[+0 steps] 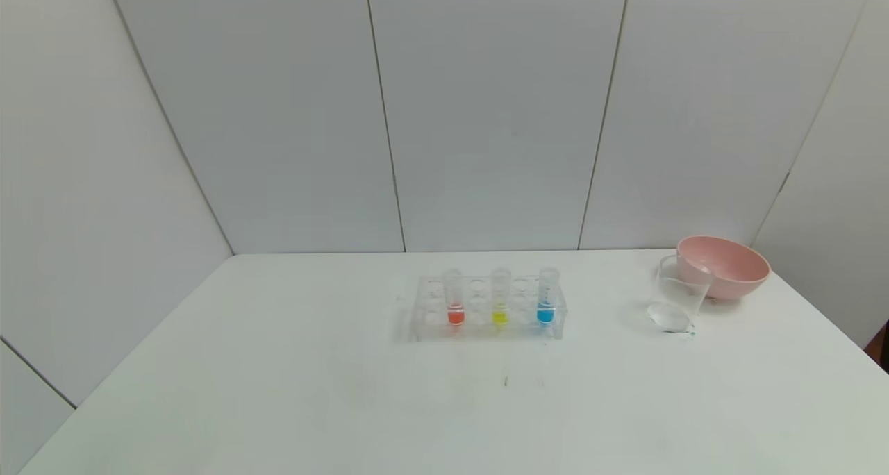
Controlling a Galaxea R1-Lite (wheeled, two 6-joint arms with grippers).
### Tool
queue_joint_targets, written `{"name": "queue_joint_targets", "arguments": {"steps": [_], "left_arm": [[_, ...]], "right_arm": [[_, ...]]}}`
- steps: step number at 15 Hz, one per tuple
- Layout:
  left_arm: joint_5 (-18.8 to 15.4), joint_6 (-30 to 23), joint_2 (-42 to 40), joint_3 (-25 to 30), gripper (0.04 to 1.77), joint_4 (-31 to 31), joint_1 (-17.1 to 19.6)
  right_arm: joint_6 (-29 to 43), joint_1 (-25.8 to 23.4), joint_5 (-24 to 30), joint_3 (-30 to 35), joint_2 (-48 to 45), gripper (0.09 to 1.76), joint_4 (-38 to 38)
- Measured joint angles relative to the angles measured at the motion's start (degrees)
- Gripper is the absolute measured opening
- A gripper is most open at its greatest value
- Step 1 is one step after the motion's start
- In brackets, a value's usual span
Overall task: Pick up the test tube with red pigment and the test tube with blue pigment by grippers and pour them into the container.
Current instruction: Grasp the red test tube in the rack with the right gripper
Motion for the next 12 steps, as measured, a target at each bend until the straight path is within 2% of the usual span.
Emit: {"name": "queue_joint_targets", "arguments": {"steps": [3, 7, 10, 12], "left_arm": [[0.0, 0.0, 0.0, 0.0, 1.76, 0.0, 0.0], [0.0, 0.0, 0.0, 0.0, 1.76, 0.02, 0.0], [0.0, 0.0, 0.0, 0.0, 1.76, 0.0, 0.0], [0.0, 0.0, 0.0, 0.0, 1.76, 0.0, 0.0]], "right_arm": [[1.45, -0.24, 0.84, -4.69, 9.33, 1.71, -8.68], [1.16, 0.35, 1.06, -8.08, 30.96, 1.71, -29.76], [0.44, 4.01, -0.06, -9.4, 50.23, 1.71, -46.48], [0.41, 8.92, -4.35, -10.62, 63.01, 1.71, -55.33]]}}
